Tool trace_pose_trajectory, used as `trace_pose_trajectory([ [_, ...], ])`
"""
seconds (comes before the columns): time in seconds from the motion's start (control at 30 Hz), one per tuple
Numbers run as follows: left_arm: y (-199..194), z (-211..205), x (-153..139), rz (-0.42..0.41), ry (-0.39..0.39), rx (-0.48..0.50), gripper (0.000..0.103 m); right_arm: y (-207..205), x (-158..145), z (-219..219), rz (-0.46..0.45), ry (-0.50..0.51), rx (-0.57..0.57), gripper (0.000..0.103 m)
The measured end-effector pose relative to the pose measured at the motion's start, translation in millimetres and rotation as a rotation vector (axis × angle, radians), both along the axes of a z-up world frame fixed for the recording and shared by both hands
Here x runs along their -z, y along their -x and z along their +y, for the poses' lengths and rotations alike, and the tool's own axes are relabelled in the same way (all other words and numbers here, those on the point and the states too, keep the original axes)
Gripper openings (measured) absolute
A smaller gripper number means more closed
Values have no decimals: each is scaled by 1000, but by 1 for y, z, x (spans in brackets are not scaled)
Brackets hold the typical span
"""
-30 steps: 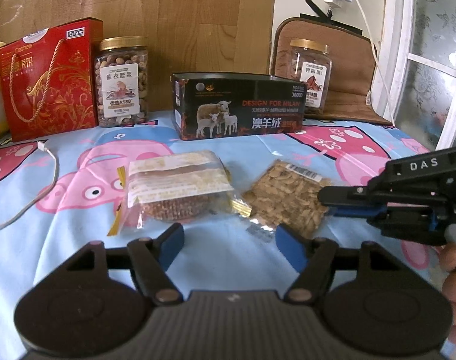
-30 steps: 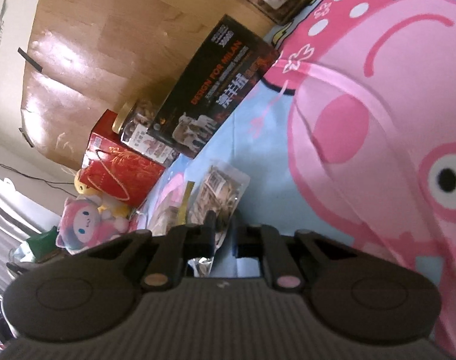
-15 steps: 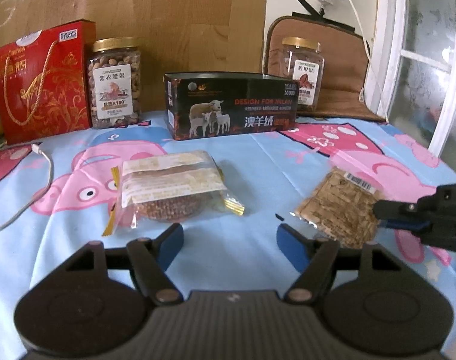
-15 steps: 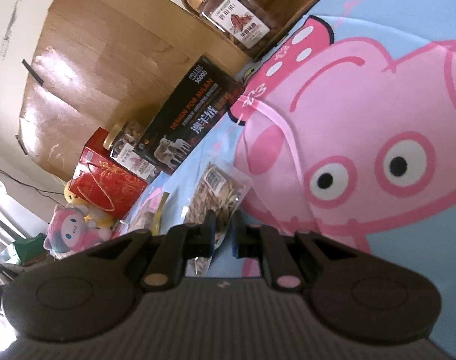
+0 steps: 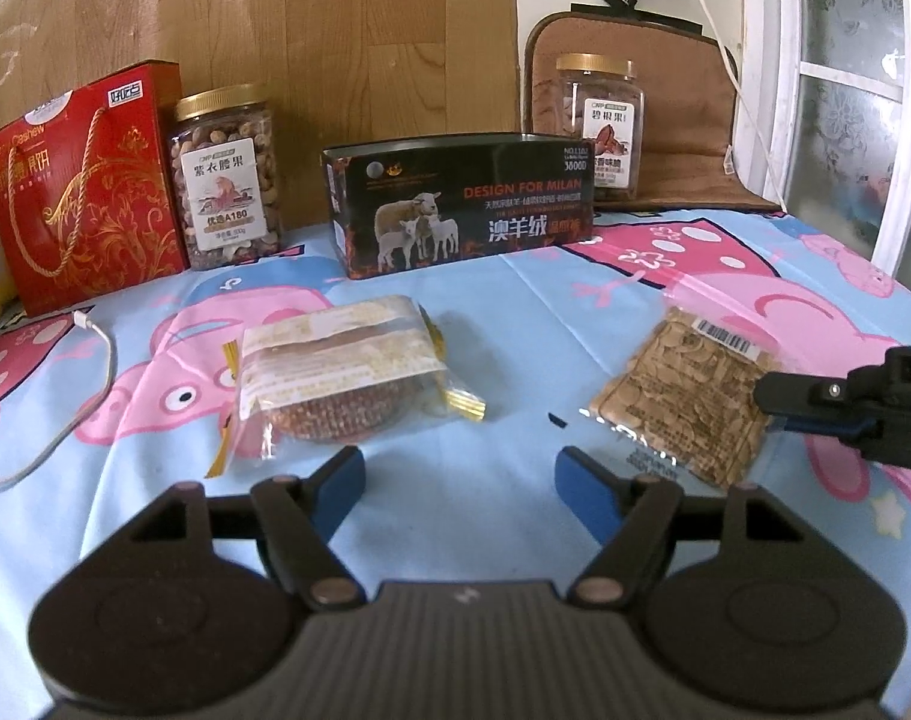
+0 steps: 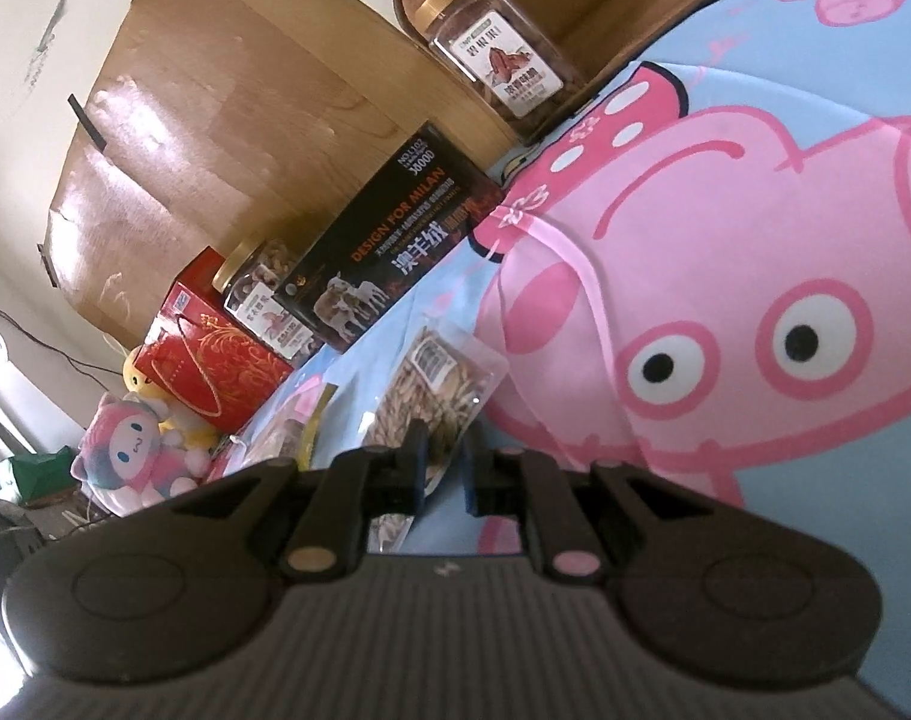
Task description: Organize snacks
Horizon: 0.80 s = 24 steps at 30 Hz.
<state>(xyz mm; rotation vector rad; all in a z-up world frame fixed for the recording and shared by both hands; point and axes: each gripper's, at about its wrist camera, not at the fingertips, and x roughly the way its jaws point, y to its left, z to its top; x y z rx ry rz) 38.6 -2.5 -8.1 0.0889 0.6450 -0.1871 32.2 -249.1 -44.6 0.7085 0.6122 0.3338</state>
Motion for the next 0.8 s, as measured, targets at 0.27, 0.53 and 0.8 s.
trace_pose_trajectory([
  [0.27,-1,1,0,3,-4,-4,75,4,0,1,-21,19,-10,15],
  [0.53,-2,1,0,6,-11,-11,77,5,0,0,-17,10,-16,15],
  [0.8,-2,1,0,9,-10,-13,79,11,0,-4,-12,8,-45,16],
])
